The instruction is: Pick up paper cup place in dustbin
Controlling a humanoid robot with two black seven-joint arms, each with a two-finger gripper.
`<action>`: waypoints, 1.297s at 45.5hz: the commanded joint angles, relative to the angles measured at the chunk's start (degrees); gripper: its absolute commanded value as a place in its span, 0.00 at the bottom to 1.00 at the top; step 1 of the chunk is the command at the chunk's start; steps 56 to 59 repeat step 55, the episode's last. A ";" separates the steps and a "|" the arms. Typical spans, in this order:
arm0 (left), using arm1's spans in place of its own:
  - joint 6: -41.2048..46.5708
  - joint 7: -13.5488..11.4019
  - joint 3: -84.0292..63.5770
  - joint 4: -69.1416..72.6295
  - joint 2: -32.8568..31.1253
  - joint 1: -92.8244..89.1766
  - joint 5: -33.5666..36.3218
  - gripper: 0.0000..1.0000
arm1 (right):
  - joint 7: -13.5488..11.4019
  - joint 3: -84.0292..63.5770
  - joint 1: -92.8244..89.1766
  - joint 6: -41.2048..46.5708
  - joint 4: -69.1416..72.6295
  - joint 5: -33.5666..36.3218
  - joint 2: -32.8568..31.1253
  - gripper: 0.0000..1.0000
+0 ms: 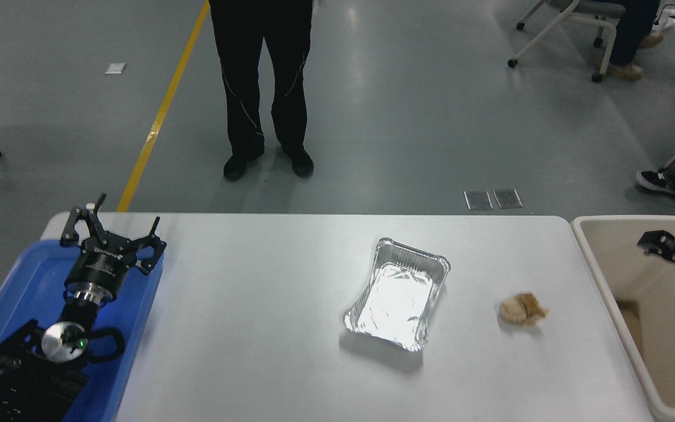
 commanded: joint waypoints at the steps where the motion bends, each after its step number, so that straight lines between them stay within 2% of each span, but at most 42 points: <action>1: 0.00 -0.09 -0.07 0.00 0.00 0.08 -0.06 0.99 | 0.02 -5.79 16.26 18.13 6.73 0.09 4.46 1.00; 7: 0.00 -0.09 -0.07 0.00 0.00 0.08 -0.06 0.99 | 0.02 -5.61 23.90 29.21 6.91 0.18 8.15 1.00; 12: 0.00 -0.09 -0.07 0.00 0.00 0.08 -0.06 0.99 | 0.02 -4.39 28.30 34.76 7.96 0.18 12.28 1.00; 25: 0.00 -0.09 -0.16 0.00 0.00 0.17 -0.06 0.99 | 0.02 1.15 38.06 34.76 12.88 1.49 17.90 1.00; 38: 0.00 0.00 -0.07 0.00 0.00 0.08 0.03 0.99 | -0.06 -0.34 39.47 34.76 13.15 3.17 26.08 1.00; 59: 0.00 0.00 0.01 0.00 0.00 0.08 0.03 0.99 | 0.02 -2.45 38.86 34.76 13.06 5.01 26.08 1.00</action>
